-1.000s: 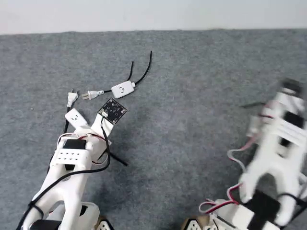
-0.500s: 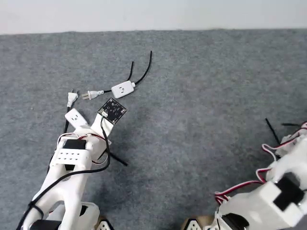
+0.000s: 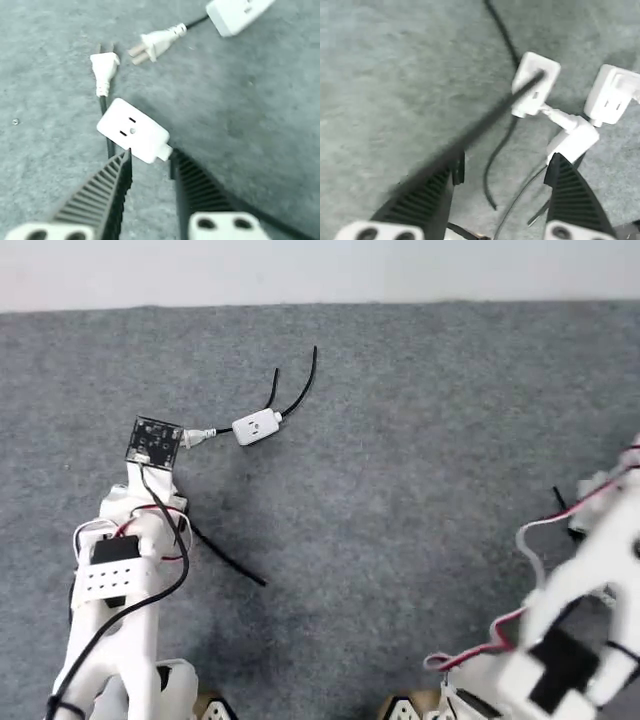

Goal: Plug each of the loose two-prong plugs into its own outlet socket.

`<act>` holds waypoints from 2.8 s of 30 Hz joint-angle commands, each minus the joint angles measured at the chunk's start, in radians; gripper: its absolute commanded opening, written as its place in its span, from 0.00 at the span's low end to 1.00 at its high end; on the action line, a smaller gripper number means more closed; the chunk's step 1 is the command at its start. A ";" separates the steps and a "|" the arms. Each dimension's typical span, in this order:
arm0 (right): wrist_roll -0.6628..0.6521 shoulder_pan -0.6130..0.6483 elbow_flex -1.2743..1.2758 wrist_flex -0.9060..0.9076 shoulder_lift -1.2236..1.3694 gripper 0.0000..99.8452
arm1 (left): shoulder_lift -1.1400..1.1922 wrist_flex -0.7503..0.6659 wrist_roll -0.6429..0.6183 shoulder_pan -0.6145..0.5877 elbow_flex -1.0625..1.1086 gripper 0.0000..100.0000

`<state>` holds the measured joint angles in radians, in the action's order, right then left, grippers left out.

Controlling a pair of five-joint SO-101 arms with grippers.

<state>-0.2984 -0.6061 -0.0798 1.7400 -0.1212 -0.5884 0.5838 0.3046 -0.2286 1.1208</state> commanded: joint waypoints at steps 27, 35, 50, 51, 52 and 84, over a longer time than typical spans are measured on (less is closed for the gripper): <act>0.212 0.659 0.856 -0.872 -0.243 0.25 | 0.741 0.232 -0.393 -0.075 -0.704 0.15; 0.172 0.713 0.875 -0.886 -0.231 0.25 | 0.594 0.201 -0.394 0.009 -0.581 0.15; 0.163 0.719 0.859 -0.891 -0.186 0.25 | 0.735 0.287 -0.580 -0.072 -0.699 0.08; 0.163 0.719 0.859 -0.891 -0.186 0.25 | 0.744 0.308 -0.586 -0.072 -0.711 0.08; 0.163 0.719 0.859 -0.891 -0.186 0.25 | 0.752 0.327 -0.595 -0.069 -0.722 0.08; 0.107 0.769 0.872 -0.885 -0.185 0.25 | 0.763 0.459 -0.589 -0.138 -0.750 0.22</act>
<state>-0.1803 0.1580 0.8040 0.8623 -0.3069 0.1757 1.0196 -0.3000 -0.3406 0.3905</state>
